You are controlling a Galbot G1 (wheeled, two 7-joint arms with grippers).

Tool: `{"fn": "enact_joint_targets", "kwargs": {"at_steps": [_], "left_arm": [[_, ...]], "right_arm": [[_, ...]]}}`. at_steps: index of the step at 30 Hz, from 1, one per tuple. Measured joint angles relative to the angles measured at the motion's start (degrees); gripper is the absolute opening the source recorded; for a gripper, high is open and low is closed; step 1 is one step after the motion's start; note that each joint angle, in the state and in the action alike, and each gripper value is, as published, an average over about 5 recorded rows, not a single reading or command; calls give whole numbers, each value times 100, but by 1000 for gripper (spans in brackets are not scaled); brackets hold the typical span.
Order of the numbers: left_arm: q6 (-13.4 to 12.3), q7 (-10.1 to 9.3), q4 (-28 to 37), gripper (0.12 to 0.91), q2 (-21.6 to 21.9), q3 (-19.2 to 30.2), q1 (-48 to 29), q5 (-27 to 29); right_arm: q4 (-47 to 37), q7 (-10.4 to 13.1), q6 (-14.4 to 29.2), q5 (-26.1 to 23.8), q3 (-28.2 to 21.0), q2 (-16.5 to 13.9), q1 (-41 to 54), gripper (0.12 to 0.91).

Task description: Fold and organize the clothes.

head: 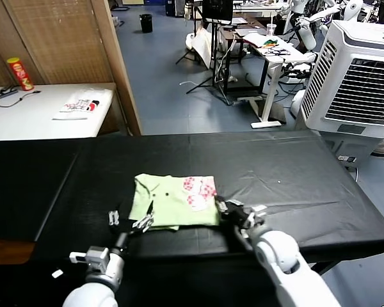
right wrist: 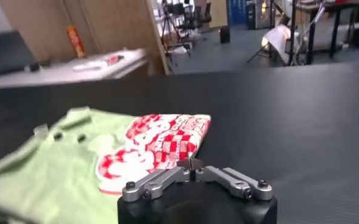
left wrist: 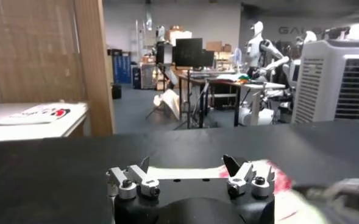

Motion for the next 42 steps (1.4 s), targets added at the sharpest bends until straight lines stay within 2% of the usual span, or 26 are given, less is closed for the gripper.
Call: {"fn": "enact_joint_targets", "kwargs": {"at_steps": [4,8,11,17,21,27,33,42], "left_arm": [[-278,78,92,798,68,-91,97,12],[-321,23,106,798,148,-113,202,-63],[-343,-9,64,798,246,-126,297,-138],[-393,-43,-91,798,552,-140,596,-271],[-402,-139,-197,798,716,-202,855,-374],[-210,-355,-383,798,912,-364,1314,-773],[31,-409,-587,798,955,-571,1675,-992],[-17,-371,-762,798,865,-775,1959,-988]], "right_arm": [[316,278,445,-419,161,-246,-320,481],[717,603,955,-731,373,-255,-827,677],[1000,764,1327,-990,540,-191,-1326,775],[1471,1067,2346,-1721,892,111,-2534,798],[1735,1257,2712,-2010,1088,328,-3289,798],[2154,1497,2659,-2152,1213,566,-4267,798],[2585,1811,2314,-2016,1218,759,-4920,798],[2762,1822,2305,-2005,1229,813,-5161,798]]}}
